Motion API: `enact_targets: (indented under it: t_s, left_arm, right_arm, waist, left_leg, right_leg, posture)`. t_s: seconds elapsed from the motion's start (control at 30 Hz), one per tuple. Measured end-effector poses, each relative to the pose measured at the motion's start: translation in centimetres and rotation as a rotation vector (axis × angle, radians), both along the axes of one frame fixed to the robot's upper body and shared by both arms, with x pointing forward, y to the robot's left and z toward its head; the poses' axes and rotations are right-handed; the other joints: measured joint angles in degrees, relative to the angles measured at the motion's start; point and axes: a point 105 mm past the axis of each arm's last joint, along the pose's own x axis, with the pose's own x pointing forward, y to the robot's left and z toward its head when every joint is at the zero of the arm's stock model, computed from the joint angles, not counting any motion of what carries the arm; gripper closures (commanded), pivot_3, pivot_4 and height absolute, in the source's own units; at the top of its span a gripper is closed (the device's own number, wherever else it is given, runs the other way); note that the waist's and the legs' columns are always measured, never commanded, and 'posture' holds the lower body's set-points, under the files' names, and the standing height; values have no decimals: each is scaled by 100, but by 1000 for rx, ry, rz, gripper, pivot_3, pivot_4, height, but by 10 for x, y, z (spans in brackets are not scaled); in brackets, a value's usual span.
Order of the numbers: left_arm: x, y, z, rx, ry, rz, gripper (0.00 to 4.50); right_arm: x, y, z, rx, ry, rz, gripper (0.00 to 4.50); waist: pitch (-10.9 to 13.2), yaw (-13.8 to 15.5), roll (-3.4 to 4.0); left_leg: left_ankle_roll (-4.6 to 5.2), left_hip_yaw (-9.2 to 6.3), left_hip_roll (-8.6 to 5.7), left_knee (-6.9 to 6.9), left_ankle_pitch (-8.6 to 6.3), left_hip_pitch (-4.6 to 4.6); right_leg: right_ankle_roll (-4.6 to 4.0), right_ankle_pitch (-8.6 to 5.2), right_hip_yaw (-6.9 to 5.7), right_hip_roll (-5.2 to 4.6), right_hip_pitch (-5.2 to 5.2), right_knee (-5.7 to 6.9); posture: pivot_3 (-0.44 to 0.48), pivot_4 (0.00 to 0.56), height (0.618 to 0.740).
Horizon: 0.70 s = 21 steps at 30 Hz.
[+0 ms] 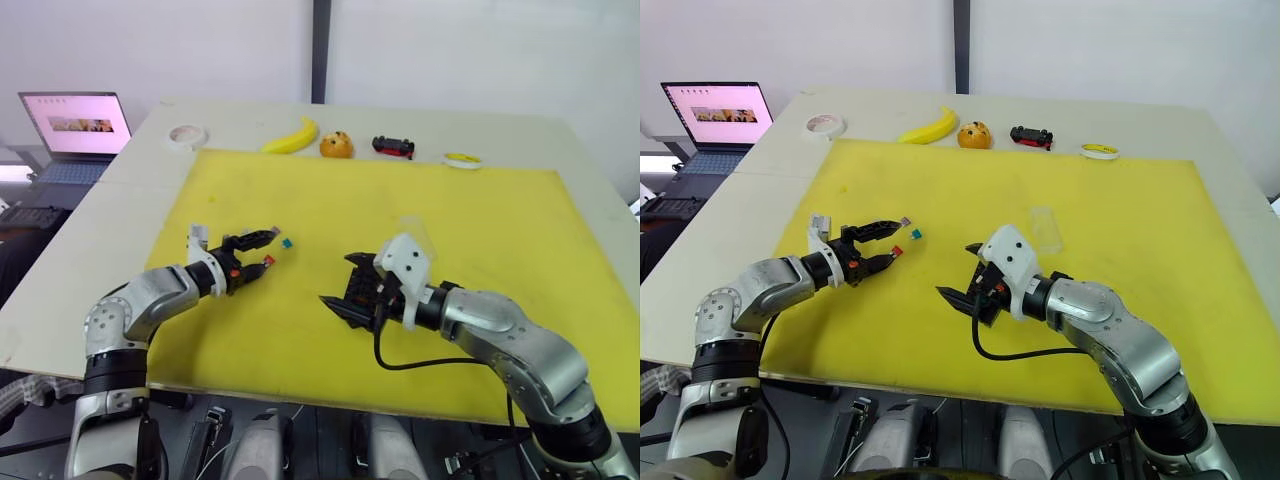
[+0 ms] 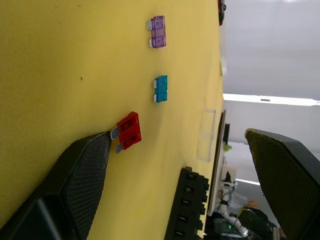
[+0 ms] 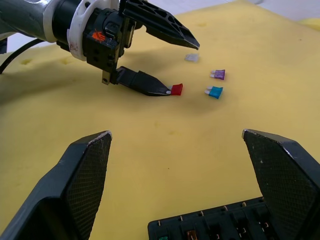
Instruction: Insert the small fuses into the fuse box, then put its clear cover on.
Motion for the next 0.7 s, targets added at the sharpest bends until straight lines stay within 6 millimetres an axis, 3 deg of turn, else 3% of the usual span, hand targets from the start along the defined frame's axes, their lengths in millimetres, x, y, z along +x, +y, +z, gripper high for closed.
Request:
enact_targets:
  t_s: [0.4, 0.5, 0.7]
  left_arm:
    - [1, -1, -1, -1, 9, 8, 0]
    - [1, -1, -2, -2, 10, 6, 835]
    - [1, -1, -4, -7, 11, 1, 835]
  right_arm:
    - [0, -1, -1, -5, 3, -7, 61]
    - [1, -2, 0, -8, 2, -9, 0]
    - [1, -2, 0, -11, 1, -10, 0]
  waist:
    - [0, 4, 0]
    - [0, 2, 0]
    - [1, -2, -1]
  left_leg:
    - [0, -2, -3, -2, 0, -2]
    - [0, -2, -3, -3, 0, -2]
    - [0, -1, -3, -17, 0, -3]
  right_leg:
    - [-2, -1, -3, -4, 0, -4]
    - [-2, -1, -3, -4, 0, -4]
    - [-2, -1, -3, -4, -2, -18]
  posture:
    - [0, 150, 740]
    - [0, 150, 740]
    - [0, 150, 740]
